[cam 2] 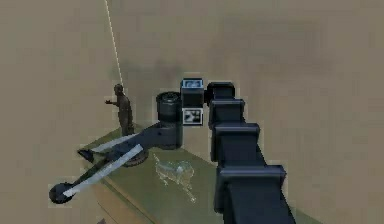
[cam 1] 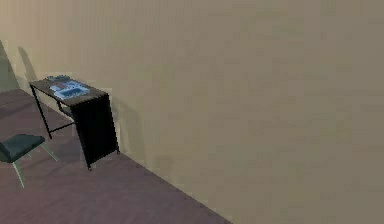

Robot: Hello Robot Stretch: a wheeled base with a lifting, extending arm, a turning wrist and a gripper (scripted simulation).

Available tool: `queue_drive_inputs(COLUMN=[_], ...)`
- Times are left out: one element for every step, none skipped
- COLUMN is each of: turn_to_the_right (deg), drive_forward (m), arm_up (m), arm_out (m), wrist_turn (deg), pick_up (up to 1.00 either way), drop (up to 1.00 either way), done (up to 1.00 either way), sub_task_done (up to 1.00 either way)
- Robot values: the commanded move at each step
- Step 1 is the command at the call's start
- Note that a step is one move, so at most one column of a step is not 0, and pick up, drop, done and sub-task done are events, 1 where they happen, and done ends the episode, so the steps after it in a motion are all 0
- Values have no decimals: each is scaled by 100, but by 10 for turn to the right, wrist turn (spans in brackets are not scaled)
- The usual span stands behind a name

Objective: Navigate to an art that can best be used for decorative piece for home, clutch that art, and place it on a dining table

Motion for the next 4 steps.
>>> queue_drive_inputs(turn_to_the_right=[0, 0, 0, 0], drive_forward=[0, 0, 0, 0], arm_up=[0, 0, -22, 0], arm_out=[0, 0, 0, 0], wrist_turn=[450, 390, 0, 0], pick_up=[0, 0, 0, 100], drop=[0, 0, 0, 0], done=[0, 0, 0, 0], sub_task_done=[0, 0, 0, 0])
